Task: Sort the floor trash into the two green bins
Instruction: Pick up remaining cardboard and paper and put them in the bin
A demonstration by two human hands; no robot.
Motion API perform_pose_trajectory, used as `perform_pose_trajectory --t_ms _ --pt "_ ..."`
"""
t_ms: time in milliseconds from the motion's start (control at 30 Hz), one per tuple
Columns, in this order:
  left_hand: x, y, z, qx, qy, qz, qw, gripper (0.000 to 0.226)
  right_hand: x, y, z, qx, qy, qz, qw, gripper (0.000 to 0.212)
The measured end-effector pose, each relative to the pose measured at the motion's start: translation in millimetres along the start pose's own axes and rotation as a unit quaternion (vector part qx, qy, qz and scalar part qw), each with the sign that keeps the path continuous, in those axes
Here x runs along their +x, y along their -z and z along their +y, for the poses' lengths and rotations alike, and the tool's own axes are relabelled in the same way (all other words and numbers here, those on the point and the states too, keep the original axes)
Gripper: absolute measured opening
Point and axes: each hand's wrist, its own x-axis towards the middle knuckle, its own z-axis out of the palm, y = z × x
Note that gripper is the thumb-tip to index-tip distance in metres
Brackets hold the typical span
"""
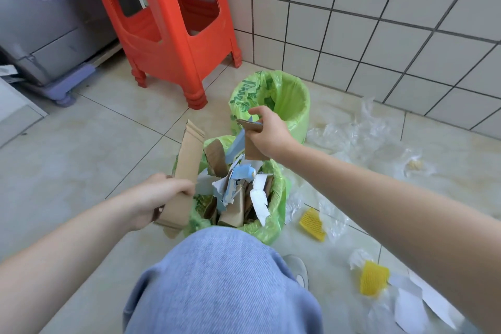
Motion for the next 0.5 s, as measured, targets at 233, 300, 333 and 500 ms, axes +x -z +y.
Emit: perform_pose_trajectory --t_ms 233,300,333,500 --pt "-28.1 26.4 8.3 -0.017 0.040 -0.102 0.994 0.019 -0.4 0.4 -3.2 -0.046 0.014 -0.016 0.999 0.037" --pt "-26.1 27.3 5.0 0.017 0.031 -0.085 0.996 0.015 -0.6 0.6 -5.2 -0.058 0.020 -0.017 0.998 0.037" --pt "-24.7 27.3 4.3 0.028 0.030 -0.074 0.996 0.014 -0.8 0.7 -5.7 -0.061 0.022 -0.017 0.998 0.038" --pt "-3.8 26.1 2.7 0.081 0.035 -0.072 0.993 0.025 1.5 0.2 -4.7 -0.086 0.021 -0.016 0.996 0.042"
